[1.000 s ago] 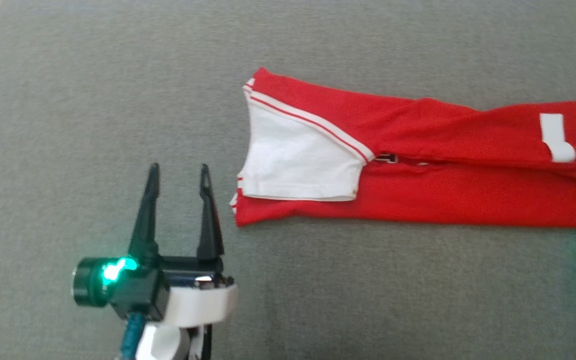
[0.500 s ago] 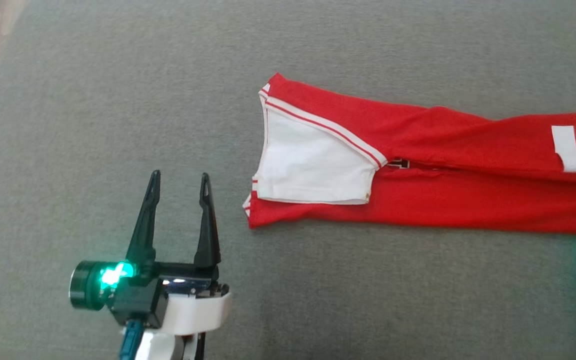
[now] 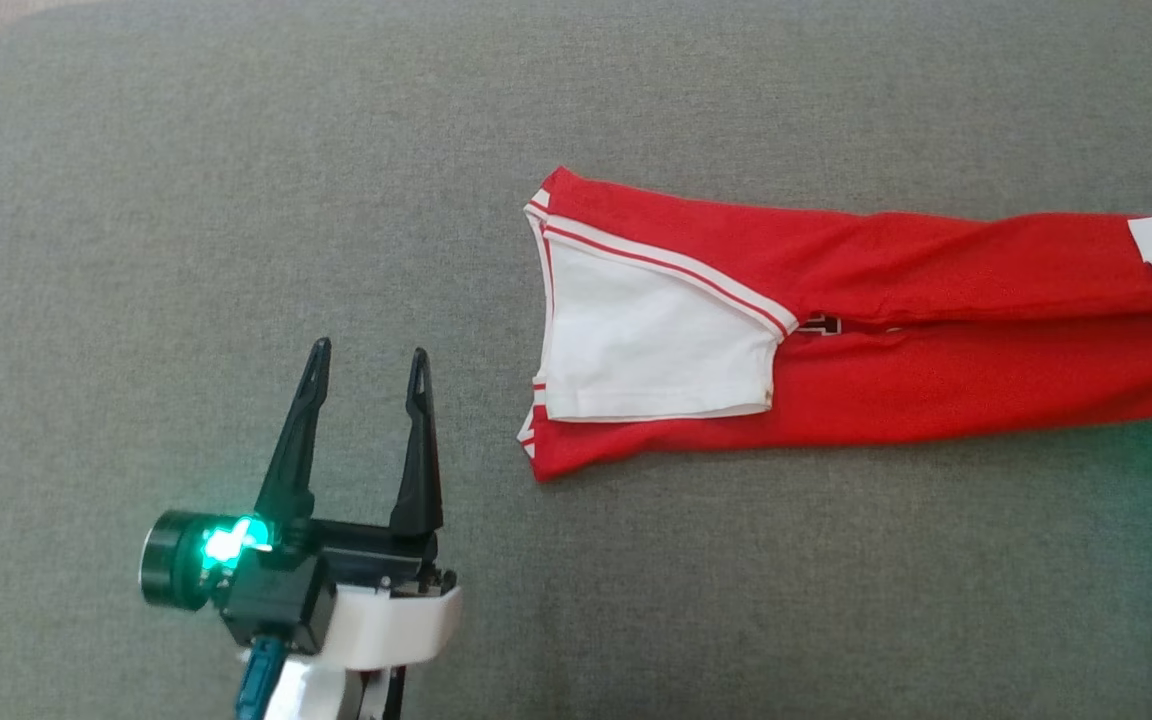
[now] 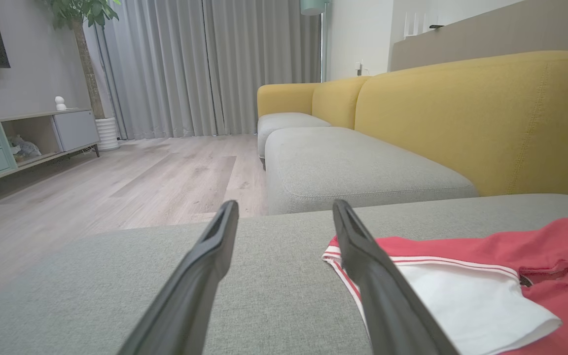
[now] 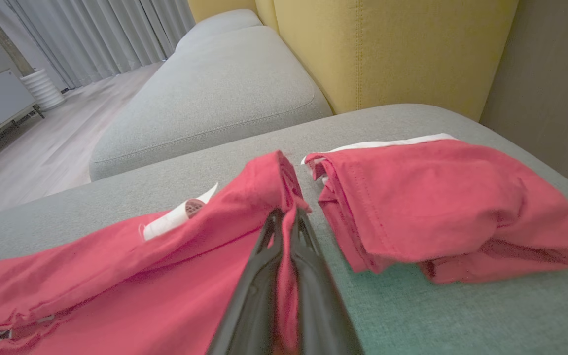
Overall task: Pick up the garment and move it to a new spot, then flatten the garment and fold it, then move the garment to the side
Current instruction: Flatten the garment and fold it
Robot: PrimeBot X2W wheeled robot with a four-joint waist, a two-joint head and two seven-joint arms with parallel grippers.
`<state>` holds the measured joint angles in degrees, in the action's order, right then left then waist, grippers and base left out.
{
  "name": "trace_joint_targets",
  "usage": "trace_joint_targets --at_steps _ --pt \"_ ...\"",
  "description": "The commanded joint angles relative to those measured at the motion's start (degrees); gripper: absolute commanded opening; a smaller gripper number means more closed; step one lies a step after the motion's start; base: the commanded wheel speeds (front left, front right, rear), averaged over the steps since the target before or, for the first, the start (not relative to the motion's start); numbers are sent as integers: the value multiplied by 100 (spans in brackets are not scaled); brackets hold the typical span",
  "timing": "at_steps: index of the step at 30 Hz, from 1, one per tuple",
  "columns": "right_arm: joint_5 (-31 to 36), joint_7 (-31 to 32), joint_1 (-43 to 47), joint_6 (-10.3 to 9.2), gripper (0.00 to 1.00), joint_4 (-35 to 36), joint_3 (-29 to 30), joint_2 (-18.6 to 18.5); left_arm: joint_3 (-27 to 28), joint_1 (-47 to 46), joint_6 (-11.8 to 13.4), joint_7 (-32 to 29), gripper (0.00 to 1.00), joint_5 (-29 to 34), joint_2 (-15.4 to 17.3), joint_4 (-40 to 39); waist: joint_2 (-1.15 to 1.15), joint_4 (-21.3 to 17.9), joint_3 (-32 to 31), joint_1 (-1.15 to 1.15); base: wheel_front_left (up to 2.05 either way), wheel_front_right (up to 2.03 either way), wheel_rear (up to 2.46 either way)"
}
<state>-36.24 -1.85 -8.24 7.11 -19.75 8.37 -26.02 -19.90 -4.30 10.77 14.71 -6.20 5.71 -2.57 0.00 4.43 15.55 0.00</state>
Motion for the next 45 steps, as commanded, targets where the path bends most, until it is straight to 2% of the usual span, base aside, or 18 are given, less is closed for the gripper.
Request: trace_joint_targets --at_steps 1,15,22,27,32,40,45 --pt "-49 -70 -10 37 0 231 -59 -232 255 -58 -38 29 100 88 -39 -147 0 3 -14 0 0 0 0" --pt "-36 -311 -31 37 0 793 -294 -225 442 40 -245 29 100 197 -165 -60 0 9 -124 0 0 0 0" --pt "216 -249 -325 37 0 1750 -865 -38 464 106 -331 29 100 232 -207 34 0 97 -266 0 0 0 0" --pt "367 27 -648 37 0 2277 -1591 196 440 118 -361 29 100 238 -236 67 0 245 -279 0 0 0 0" --pt "403 282 -1050 37 0 2410 -2532 425 434 110 -371 29 100 218 -256 107 0 413 -244 0 0 0 0" --pt "210 462 -1670 37 0 1579 -4316 917 322 67 -372 29 100 177 -277 184 0 707 -142 0 0 0 0" --pt "38 366 -1871 37 0 1057 -4968 1028 323 47 -347 29 100 170 -280 193 0 796 -75 0 0 0 0"
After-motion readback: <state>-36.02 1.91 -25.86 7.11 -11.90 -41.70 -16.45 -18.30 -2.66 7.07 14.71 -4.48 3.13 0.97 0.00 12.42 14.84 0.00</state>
